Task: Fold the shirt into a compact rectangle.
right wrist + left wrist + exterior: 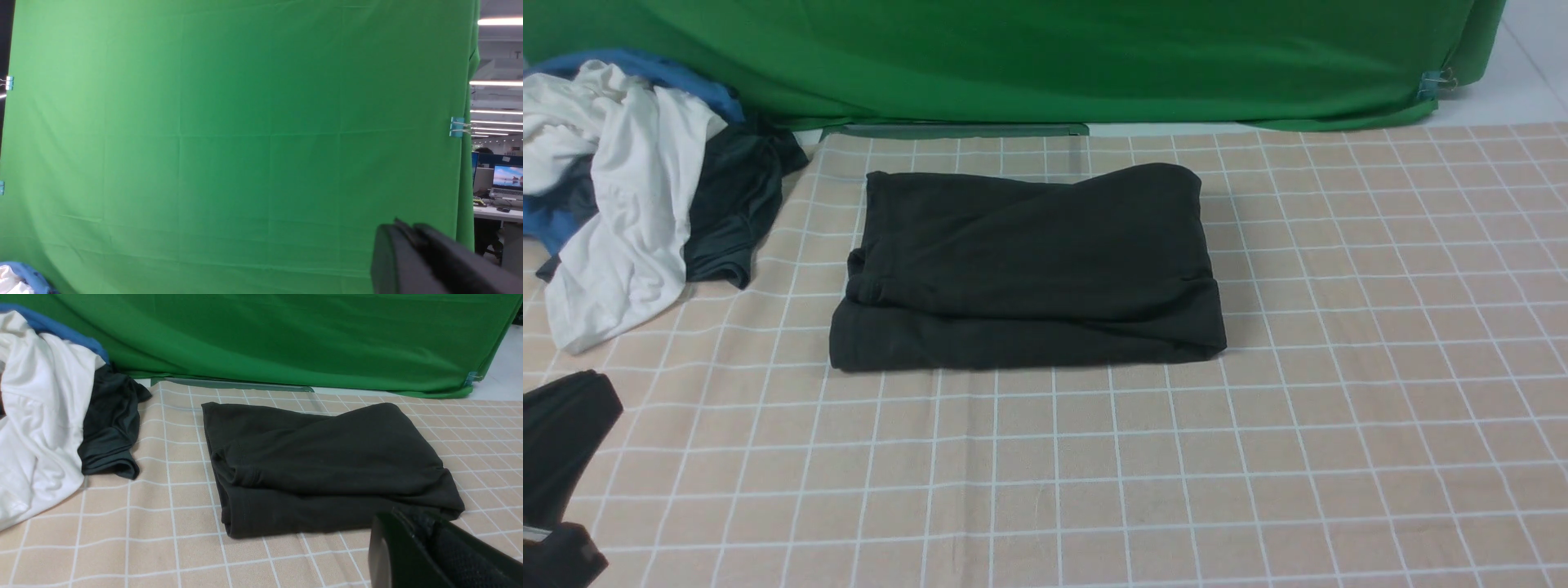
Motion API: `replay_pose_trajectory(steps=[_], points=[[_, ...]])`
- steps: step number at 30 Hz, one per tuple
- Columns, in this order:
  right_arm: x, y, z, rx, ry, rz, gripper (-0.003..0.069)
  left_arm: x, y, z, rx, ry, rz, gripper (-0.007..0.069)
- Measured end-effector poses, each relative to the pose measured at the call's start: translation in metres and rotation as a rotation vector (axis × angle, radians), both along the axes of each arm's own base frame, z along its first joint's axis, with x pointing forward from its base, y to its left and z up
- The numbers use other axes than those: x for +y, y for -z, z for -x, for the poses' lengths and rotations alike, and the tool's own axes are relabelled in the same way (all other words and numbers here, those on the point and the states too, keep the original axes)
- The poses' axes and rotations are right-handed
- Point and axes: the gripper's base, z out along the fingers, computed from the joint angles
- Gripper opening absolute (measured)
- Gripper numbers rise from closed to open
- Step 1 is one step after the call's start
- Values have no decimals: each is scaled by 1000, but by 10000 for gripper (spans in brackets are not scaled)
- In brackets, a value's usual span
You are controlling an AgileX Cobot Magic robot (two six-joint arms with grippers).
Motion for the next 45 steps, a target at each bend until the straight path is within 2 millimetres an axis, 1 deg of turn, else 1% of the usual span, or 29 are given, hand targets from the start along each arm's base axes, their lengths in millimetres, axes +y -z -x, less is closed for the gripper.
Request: replay_pose_trajectory(steps=[4,11,23,27,29,31,33,34,35,39,44,45], points=[[0,0,0,0,0,0,105,1,0,0,-8,-5,-8,18],[0,0,0,0,0,0,123,3,1,-1,-12,-17,-57,18],[0,0,0,-1,0,0,144,3,1,-1,-13,-20,-70,18],[0,0,0,-3,0,-1,144,7,2,1,-45,-43,-142,18],[0,0,0,-3,0,-1,144,10,5,3,-89,-66,-182,18],[0,0,0,-3,0,-1,144,12,13,5,-122,-83,-212,18],[0,0,0,-4,1,-1,146,15,33,9,-177,-115,-240,18],[0,0,0,-5,1,-2,148,15,38,10,-189,-125,-245,18],[0,0,0,-5,1,-2,151,17,49,10,-194,-145,-253,18],[0,0,0,-6,1,-2,165,20,80,10,-177,-204,-267,18],[0,0,0,-6,1,-2,183,22,103,7,-114,-230,-282,19],[0,0,0,-6,1,-2,184,23,104,7,-112,-232,-282,19]])
